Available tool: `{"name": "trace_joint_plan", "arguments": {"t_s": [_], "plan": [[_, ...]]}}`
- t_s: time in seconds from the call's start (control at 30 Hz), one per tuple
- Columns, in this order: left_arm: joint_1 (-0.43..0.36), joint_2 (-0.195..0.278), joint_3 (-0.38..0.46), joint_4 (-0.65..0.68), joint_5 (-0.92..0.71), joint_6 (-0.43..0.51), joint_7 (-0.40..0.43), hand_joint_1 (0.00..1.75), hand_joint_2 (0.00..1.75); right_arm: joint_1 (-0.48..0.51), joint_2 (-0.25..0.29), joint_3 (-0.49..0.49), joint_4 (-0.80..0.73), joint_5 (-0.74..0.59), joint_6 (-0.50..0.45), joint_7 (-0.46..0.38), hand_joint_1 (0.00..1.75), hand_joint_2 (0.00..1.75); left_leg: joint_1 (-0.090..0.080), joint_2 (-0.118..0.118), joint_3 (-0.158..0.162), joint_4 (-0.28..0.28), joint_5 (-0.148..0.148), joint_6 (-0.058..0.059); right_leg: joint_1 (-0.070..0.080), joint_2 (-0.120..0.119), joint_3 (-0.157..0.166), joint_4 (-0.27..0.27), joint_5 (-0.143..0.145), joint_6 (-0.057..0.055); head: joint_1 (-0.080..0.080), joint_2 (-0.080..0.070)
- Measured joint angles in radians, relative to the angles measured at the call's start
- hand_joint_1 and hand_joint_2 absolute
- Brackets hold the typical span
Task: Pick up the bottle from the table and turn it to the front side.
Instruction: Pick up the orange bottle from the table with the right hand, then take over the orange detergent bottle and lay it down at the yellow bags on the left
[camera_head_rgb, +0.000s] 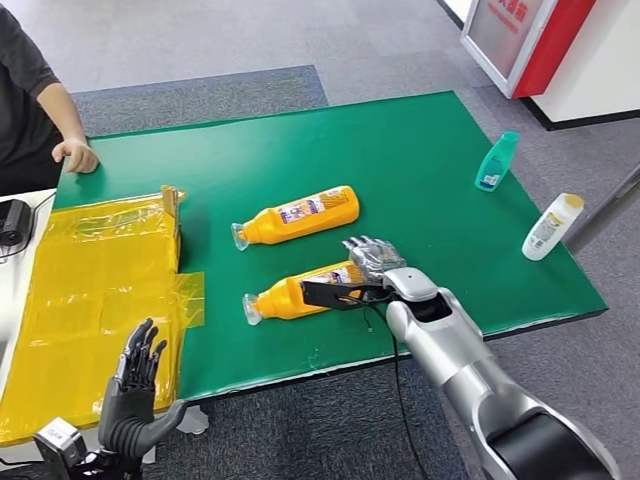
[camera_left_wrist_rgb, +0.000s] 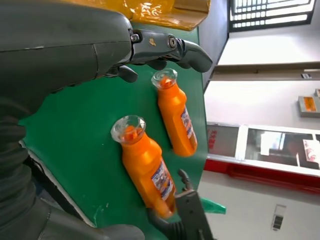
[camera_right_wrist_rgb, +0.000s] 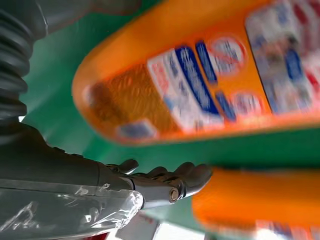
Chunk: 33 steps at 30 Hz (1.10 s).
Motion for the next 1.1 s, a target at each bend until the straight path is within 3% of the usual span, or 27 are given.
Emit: {"name": "trace_joint_plan", "arguments": {"t_s": [0.03, 0.07, 0.17, 0.2, 0.43, 0.63, 0.77, 0.9, 1.1], "plan": [[-0.006, 0.008, -0.01, 0.009, 0.005, 0.004, -0.004, 0.0, 1.75, -0.016, -0.002, 0.009, 0.043, -0.008, 0.013, -0.01, 0.0, 1.75, 0.0, 0.0, 0.0, 0.0, 0.0, 0.0, 0.0, 0.0, 0.0, 0.0, 0.0, 0.0, 0.0, 0.0], [-0.012, 0.016, -0.02, 0.019, 0.009, 0.007, -0.009, 0.0, 1.75, -0.03, -0.004, 0.018, 0.08, -0.015, 0.023, -0.02, 0.23, 1.75, 0.0, 0.0, 0.0, 0.0, 0.0, 0.0, 0.0, 0.0, 0.0, 0.0, 0.0, 0.0, 0.0, 0.0], [-0.03, 0.037, -0.044, 0.049, 0.017, 0.013, -0.019, 0.0, 1.75, -0.067, -0.015, 0.041, 0.171, -0.037, 0.05, -0.05, 1.54, 1.75, 0.0, 0.0, 0.0, 0.0, 0.0, 0.0, 0.0, 0.0, 0.0, 0.0, 0.0, 0.0, 0.0, 0.0], [-0.034, 0.043, -0.051, 0.059, 0.019, 0.016, -0.021, 0.0, 1.75, -0.077, -0.019, 0.049, 0.193, -0.043, 0.052, -0.061, 1.75, 1.75, 0.0, 0.0, 0.0, 0.0, 0.0, 0.0, 0.0, 0.0, 0.0, 0.0, 0.0, 0.0, 0.0, 0.0], [-0.028, 0.066, -0.075, 0.082, 0.033, 0.037, -0.022, 0.0, 1.75, -0.071, -0.043, 0.081, 0.206, -0.109, -0.043, -0.112, 1.75, 1.75, 0.0, 0.0, 0.0, 0.0, 0.0, 0.0, 0.0, 0.0, 0.001, 0.0, 0.0, 0.0, 0.0, 0.0], [0.009, 0.064, -0.067, 0.069, 0.057, 0.029, -0.007, 0.0, 1.75, 0.059, -0.062, 0.087, -0.018, -0.209, -0.078, -0.102, 1.75, 1.75, 0.0, 0.0, -0.001, 0.0, 0.0, 0.0, 0.0, 0.0, -0.001, 0.0, 0.0, 0.0, 0.0, 0.0], [0.015, 0.057, -0.059, 0.063, 0.073, 0.02, 0.002, 0.0, 1.75, 0.096, -0.064, 0.085, -0.079, -0.237, -0.096, -0.106, 1.75, 1.75, 0.0, -0.001, -0.001, 0.0, 0.0, 0.0, 0.0, 0.0, 0.0, 0.0, -0.001, 0.0, 0.0, 0.0], [0.038, -0.068, 0.097, 0.039, 0.169, -0.095, 0.136, 0.0, 1.75, 0.383, -0.032, 0.048, -0.538, -0.389, -0.138, -0.115, 1.75, 1.75, 0.0, -0.002, -0.002, 0.0, -0.004, -0.001, 0.001, -0.001, -0.001, 0.0, -0.004, -0.001, 0.0, 0.0], [0.023, -0.098, 0.127, 0.044, 0.195, -0.137, 0.195, 0.0, 1.75, 0.426, -0.016, 0.054, -0.605, -0.412, -0.115, -0.161, 1.75, 1.75, 0.0, -0.002, -0.001, 0.0, -0.004, 0.0, 0.0, -0.001, -0.001, 0.0, -0.003, -0.001, 0.0, 0.0]]}}
